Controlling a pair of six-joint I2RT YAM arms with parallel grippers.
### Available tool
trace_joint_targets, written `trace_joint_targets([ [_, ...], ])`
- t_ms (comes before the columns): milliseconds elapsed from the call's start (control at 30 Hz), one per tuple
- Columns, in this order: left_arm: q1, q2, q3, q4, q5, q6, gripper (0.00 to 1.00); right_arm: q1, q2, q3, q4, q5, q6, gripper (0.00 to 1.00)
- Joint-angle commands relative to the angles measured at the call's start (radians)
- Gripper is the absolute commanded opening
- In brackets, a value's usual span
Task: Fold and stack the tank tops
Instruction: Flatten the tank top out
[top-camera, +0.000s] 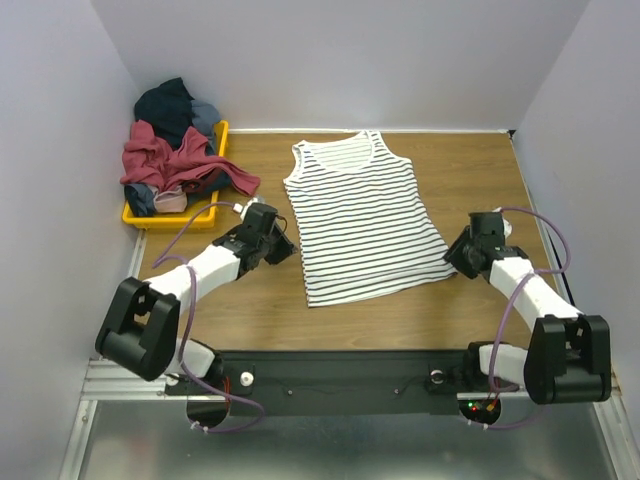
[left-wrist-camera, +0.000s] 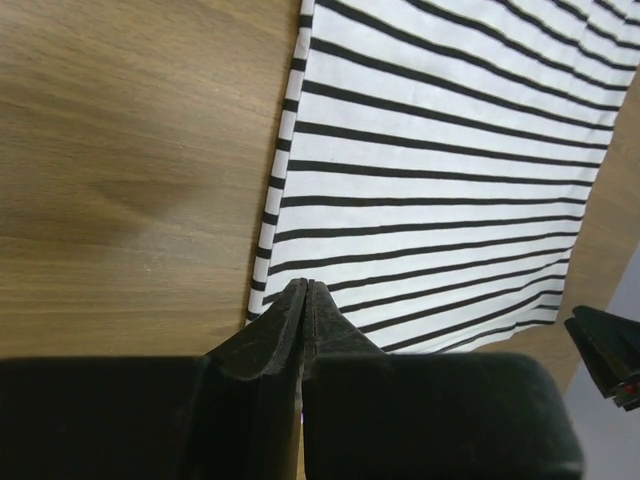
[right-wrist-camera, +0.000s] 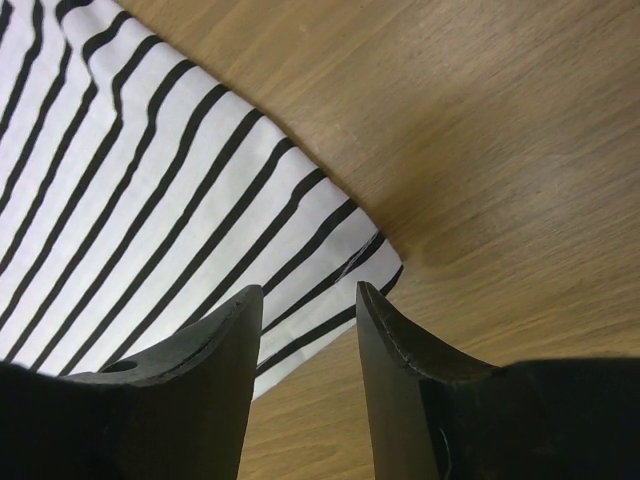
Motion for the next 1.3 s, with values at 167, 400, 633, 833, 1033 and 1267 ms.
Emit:
trace_joint_targets([
  [167,0.070,0.082,0.065,0.088,0.071,0.025,0.13,-0.005,0.113,-0.026,0.095,0.159,0.036,0.48],
  [400,0.148,0.105,0.135,0.099,0.064,0.048,0.22,-0.038,0.082,0.043,0.100,0.192,-0.022,0.47],
  [633,0.184,0.309,0.342,0.125,0.091,0.115,0.27,0.337,0.083,0.175,0.006,0.251,0.030,0.47],
  [833,0.185,0.539,0.618,0.045,0.061,0.189,0.37,0.710,0.273,0.270,0.003,0.325,0.134,0.46],
  [1033,0.193,0.659,0.792,-0.091,-0.071,0.280,0.46,0.993,0.461,0.416,0.003,0.349,0.171,0.46],
  [1267,0.199,0.726,0.859,-0.148,-0.162,0.333,0.46,1.137,0.633,0.554,0.003,0.352,0.168,0.46],
])
